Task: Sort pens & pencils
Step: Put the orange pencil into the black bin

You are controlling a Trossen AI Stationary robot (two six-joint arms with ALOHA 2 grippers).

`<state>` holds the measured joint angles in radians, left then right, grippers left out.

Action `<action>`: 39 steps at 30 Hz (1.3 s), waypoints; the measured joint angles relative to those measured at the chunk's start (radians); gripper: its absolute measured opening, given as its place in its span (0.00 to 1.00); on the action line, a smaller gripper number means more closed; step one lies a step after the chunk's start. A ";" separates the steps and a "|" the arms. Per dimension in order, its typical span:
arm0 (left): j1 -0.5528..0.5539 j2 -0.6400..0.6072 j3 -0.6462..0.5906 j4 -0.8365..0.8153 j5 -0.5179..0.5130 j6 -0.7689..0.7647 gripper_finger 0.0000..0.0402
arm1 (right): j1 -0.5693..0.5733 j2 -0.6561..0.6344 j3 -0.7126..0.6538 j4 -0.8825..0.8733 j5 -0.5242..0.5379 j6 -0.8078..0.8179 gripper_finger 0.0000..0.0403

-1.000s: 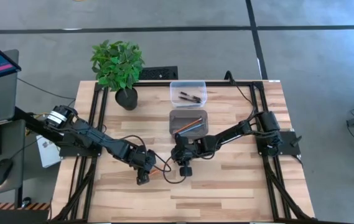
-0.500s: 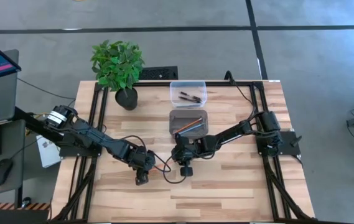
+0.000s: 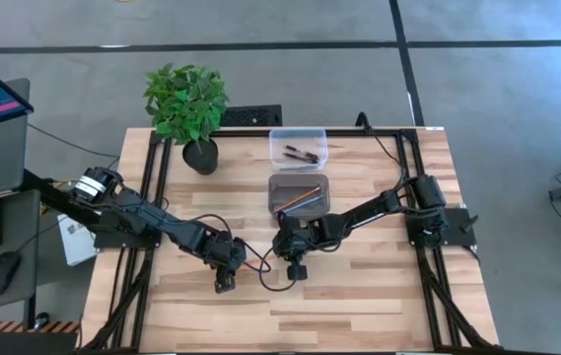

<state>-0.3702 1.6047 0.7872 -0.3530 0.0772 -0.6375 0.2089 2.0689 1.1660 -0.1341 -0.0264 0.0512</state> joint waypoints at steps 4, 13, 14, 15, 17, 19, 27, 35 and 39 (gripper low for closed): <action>0.000 0.000 0.000 -0.016 0.000 0.005 0.34 | 0.000 0.000 0.000 -0.001 0.000 0.001 0.09; 0.020 0.000 0.000 -0.019 -0.083 0.008 0.34 | 0.000 0.000 0.001 -0.003 0.000 0.005 0.08; 0.023 0.000 0.000 -0.019 -0.084 0.014 0.34 | 0.000 0.000 0.001 -0.003 0.000 0.005 0.08; 0.026 0.000 0.000 -0.019 -0.083 0.021 0.34 | 0.000 0.000 0.001 -0.003 0.000 0.005 0.08; 0.033 0.000 0.000 -0.019 -0.082 0.034 0.34 | 0.000 0.000 0.001 -0.003 -0.001 0.005 0.08; 0.040 0.000 0.000 -0.019 -0.082 0.045 0.34 | 0.000 0.000 0.001 -0.003 -0.003 0.005 0.08; 0.055 0.000 0.000 -0.065 -0.029 0.050 0.34 | -0.006 0.000 0.001 -0.003 -0.042 0.054 0.07; 0.056 -0.001 0.002 -0.128 -0.038 0.050 0.34 | -0.006 0.000 0.001 -0.002 -0.049 0.054 0.08; 0.055 -0.001 0.002 -0.145 -0.052 0.065 0.34 | -0.005 0.000 0.001 0.003 -0.056 0.054 0.07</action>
<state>-0.3149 1.6035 0.7895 -0.4983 0.0252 -0.5720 0.2043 2.0686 1.1667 -0.1313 -0.0822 0.1055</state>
